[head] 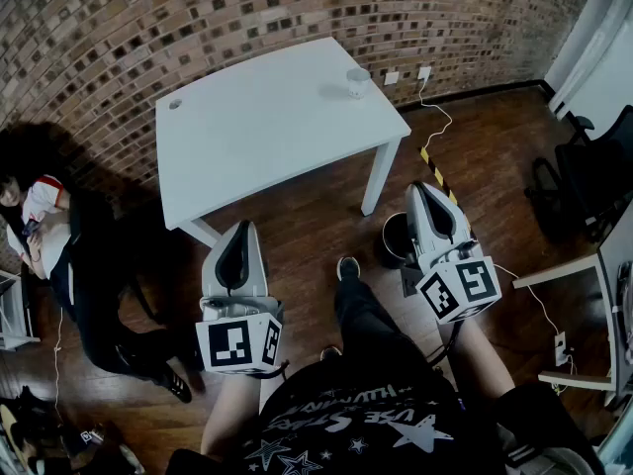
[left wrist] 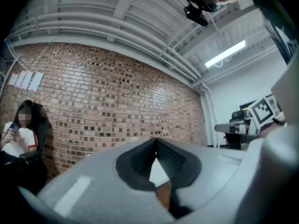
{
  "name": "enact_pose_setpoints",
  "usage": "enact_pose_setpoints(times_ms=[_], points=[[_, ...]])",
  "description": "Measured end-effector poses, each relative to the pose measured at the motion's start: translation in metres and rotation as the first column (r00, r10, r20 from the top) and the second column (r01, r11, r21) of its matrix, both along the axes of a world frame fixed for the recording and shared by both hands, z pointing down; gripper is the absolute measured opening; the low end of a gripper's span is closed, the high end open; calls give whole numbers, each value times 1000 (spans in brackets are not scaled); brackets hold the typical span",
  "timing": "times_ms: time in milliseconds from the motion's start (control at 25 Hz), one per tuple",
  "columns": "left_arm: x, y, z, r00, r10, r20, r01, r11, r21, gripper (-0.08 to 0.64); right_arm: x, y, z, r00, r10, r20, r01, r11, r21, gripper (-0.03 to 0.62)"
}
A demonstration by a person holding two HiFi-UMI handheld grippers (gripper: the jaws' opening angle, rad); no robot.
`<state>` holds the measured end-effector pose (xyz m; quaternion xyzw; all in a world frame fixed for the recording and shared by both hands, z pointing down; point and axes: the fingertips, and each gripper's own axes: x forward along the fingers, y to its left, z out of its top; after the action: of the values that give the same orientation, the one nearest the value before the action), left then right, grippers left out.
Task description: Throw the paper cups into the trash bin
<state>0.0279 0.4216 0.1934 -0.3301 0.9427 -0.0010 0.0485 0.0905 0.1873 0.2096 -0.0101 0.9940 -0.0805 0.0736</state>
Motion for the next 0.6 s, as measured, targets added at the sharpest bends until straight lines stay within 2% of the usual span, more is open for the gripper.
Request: enact_pose_setpoints(times_ms=[120, 320, 600], points=[[-28, -21, 9, 1000, 2, -9, -3, 1000, -5, 5, -32, -22, 9, 1000, 13, 13, -14, 1000, 9, 7], [-101, -64, 19, 1000, 2, -25, -2, 1000, -17, 5, -113, -72, 22, 998, 60, 2, -60, 997, -53, 8], [-194, -139, 25, 998, 23, -63, -25, 999, -34, 5, -211, -126, 38, 997, 36, -62, -38, 999, -34, 6]])
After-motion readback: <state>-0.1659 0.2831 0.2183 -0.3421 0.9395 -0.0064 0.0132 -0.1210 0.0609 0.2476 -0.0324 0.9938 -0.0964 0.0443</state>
